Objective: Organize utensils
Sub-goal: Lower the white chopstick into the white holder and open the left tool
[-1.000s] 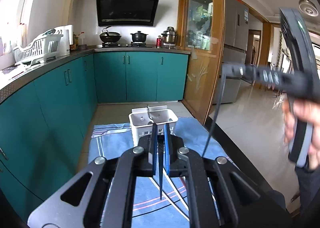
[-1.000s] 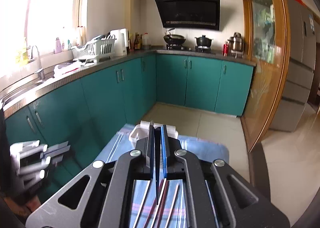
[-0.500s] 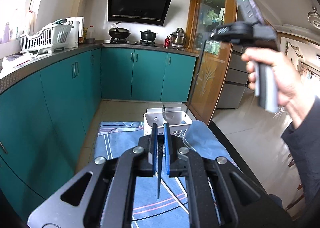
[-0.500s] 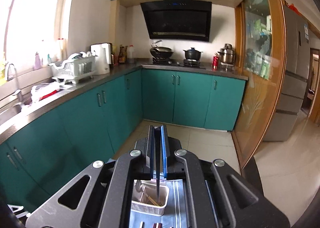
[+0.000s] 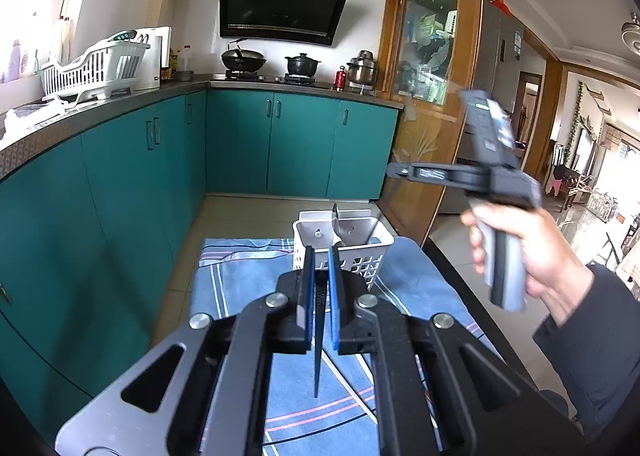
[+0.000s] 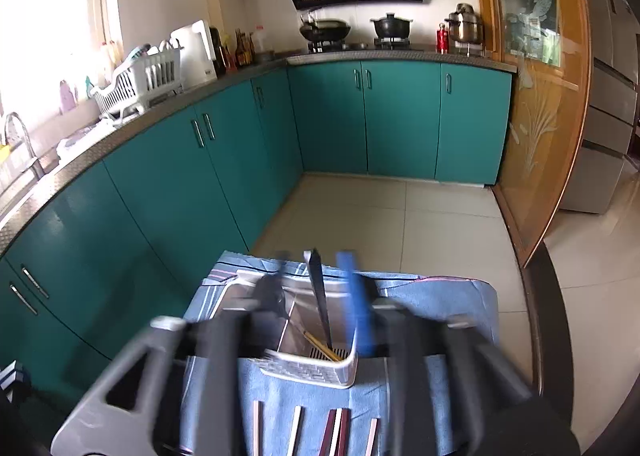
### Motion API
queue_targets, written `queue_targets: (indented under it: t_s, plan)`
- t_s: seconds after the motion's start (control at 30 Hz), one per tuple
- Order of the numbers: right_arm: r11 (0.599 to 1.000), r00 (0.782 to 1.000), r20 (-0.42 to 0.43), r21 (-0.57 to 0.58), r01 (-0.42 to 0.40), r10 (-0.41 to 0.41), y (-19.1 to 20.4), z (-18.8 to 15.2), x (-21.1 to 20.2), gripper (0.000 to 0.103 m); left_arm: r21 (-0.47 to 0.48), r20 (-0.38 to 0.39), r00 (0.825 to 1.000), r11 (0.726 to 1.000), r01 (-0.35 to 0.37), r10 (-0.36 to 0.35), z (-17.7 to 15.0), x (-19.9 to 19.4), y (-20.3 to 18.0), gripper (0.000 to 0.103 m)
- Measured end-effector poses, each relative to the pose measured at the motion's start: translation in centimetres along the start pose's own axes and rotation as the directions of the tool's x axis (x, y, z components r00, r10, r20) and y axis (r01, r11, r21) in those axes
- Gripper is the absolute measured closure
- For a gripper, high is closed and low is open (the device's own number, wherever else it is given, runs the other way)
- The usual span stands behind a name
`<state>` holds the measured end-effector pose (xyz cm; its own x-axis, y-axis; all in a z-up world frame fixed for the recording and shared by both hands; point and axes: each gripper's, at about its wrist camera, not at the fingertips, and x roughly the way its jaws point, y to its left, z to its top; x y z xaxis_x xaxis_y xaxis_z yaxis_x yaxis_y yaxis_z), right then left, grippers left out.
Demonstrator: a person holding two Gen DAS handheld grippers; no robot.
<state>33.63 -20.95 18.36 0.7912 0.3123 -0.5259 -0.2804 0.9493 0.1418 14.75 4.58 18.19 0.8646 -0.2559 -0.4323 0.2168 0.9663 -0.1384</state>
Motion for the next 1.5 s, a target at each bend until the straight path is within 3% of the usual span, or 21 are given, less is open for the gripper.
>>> queue_targets:
  t_s: [0.07, 0.13, 0.23, 0.33, 0.4, 0.47, 0.5, 0.63, 0.77, 1.03, 1.23, 1.47, 1.5]
  plan:
    - [1.000, 0.998, 0.057, 0.005, -0.006, 0.006, -1.2, -1.4, -2.4, 0.035, -0.009, 0.004, 1.000, 1.000, -0.001, 0.001, -0.1, 0.0, 0.0, 0.097]
    - [0.999, 0.989, 0.150, 0.028, -0.016, 0.012, -2.6, -3.8, -5.7, 0.021, -0.013, 0.020, 1.000, 1.000, -0.010, 0.011, -0.1, -0.1, -0.3, 0.097]
    - [0.991, 0.953, 0.304, 0.122, -0.054, 0.014, -5.0, -9.2, -10.5, 0.003, -0.009, 0.033, 0.999, 1.000, -0.022, 0.023, 0.2, -0.3, -0.8, 0.097]
    - [0.982, 0.919, 0.395, 0.181, -0.056, -0.021, -6.9, -15.8, -12.8, 0.003, 0.006, 0.040, 0.999, 1.000, -0.030, 0.030, 1.0, -0.2, -1.6, 0.097]
    - [0.976, 0.920, 0.386, 0.217, -0.027, -0.061, -7.9, -19.7, -12.5, 0.003, 0.016, 0.032, 0.999, 0.999, -0.032, 0.031, 2.0, 0.3, -2.3, 0.097]
    - [0.968, 0.956, 0.294, 0.242, -0.069, -0.006, -8.3, -19.8, -11.3, 0.003, 0.028, 0.038, 0.999, 0.999, -0.030, 0.029, 3.6, 0.6, -2.9, 0.097]
    - [0.966, 0.955, 0.293, 0.231, -0.112, 0.041, -8.2, -19.6, -11.3, 0.003, 0.036, 0.042, 0.998, 0.999, -0.038, 0.036, 4.6, 0.7, -3.3, 0.097]
    - [0.981, 0.933, 0.359, 0.188, -0.052, -0.020, -8.4, -19.8, -12.4, 0.003, 0.077, 0.065, 0.997, 0.996, -0.036, 0.031, 9.1, 0.9, -5.1, 0.097]
    - [0.965, 0.947, 0.321, 0.242, -0.097, 0.015, -9.8, -19.8, -11.3, 0.003, 0.110, 0.105, 0.993, 0.992, -0.059, 0.047, 13.6, 1.7, -6.5, 0.097]
    - [0.964, 0.957, 0.289, 0.258, -0.070, -0.008, -11.6, -19.9, -10.4, 0.003, 0.117, 0.108, 0.989, 0.986, -0.115, 0.102, 19.7, 7.2, -6.8, 0.097]
    - [0.956, 0.962, 0.273, 0.286, -0.065, -0.016, -12.6, -19.9, -9.8, 0.003, 0.063, 0.039, 0.993, 0.992, -0.112, 0.110, 18.4, 13.5, -4.6, 0.097]
    - [0.963, 0.969, 0.245, 0.260, -0.075, 0.009, -12.0, -19.9, -9.1, 0.003, 0.027, -0.046, 0.992, 0.993, -0.116, 0.117, 11.7, 19.5, -1.3, 0.097]
    - [0.963, 0.970, 0.241, 0.256, -0.079, 0.016, -11.9, -20.0, -9.0, 0.003, 0.020, -0.042, 0.993, 0.994, -0.107, 0.107, 10.7, 19.6, -1.0, 0.089]
